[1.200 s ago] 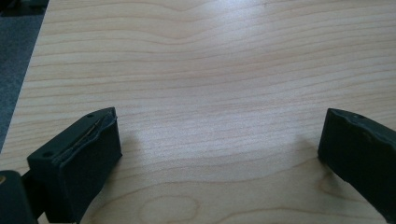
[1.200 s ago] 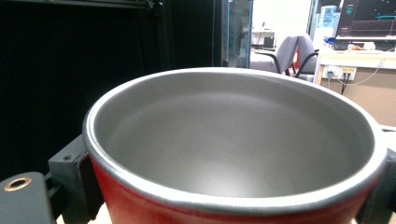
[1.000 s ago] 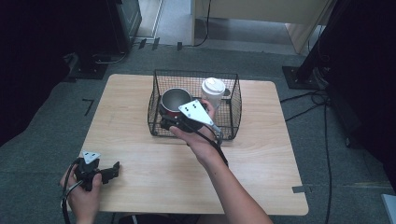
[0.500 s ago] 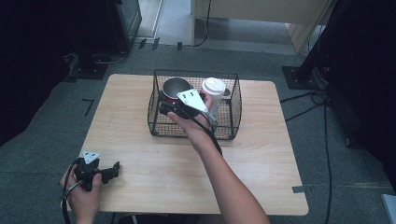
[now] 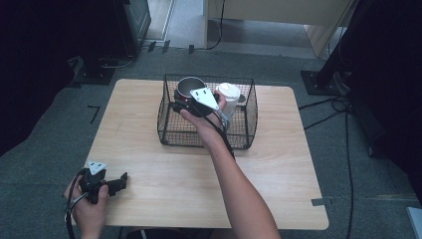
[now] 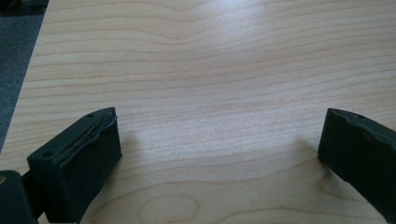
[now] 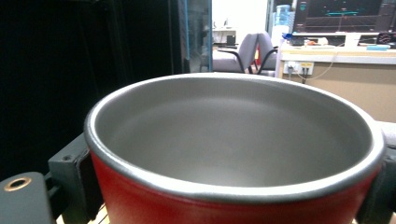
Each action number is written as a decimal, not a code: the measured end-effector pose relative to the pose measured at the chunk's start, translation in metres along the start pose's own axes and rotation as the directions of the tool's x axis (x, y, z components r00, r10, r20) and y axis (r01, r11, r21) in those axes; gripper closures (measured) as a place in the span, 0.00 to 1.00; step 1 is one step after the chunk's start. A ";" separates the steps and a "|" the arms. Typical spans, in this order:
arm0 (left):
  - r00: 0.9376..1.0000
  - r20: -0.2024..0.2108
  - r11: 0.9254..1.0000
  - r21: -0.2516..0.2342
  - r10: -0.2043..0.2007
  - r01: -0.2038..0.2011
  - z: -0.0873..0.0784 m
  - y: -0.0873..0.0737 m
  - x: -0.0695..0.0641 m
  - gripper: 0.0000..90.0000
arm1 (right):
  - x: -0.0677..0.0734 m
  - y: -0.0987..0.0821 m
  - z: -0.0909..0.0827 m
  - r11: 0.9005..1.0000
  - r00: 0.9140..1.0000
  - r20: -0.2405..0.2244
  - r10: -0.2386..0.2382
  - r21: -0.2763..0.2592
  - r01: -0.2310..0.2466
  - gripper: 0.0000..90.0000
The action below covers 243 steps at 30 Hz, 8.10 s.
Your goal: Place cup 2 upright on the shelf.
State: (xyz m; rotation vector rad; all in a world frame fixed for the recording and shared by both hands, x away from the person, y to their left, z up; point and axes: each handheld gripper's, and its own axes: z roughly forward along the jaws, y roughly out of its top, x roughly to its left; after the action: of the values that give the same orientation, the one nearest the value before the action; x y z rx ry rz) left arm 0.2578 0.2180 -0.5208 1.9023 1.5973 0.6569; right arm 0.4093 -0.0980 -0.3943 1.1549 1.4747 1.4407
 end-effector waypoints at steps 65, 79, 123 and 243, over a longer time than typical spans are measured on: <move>1.000 0.000 1.000 0.002 0.003 -0.003 0.001 0.001 0.000 0.00 | 0.001 -0.016 0.042 0.997 1.000 -0.006 -0.024 0.075 0.024 0.00; 1.000 0.001 1.000 0.000 0.000 0.000 0.001 0.001 0.000 0.00 | -0.012 0.002 0.006 0.998 0.999 -0.009 -0.041 0.056 0.041 0.00; 1.000 0.000 1.000 0.000 0.002 -0.002 0.001 0.001 0.000 0.00 | -0.104 -0.006 -0.114 0.996 0.992 0.092 -0.088 0.030 0.085 0.00; 1.000 0.001 1.000 -0.002 0.005 -0.005 0.000 0.000 -0.001 0.00 | -0.260 -0.141 -0.301 0.781 0.950 0.313 -0.017 0.597 -0.182 0.00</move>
State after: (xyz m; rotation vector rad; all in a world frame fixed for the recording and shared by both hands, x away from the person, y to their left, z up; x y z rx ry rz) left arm 0.2579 0.2167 -0.5211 1.9055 1.5914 0.6586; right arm 0.1892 -0.4317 -0.5303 1.7723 1.7399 0.7658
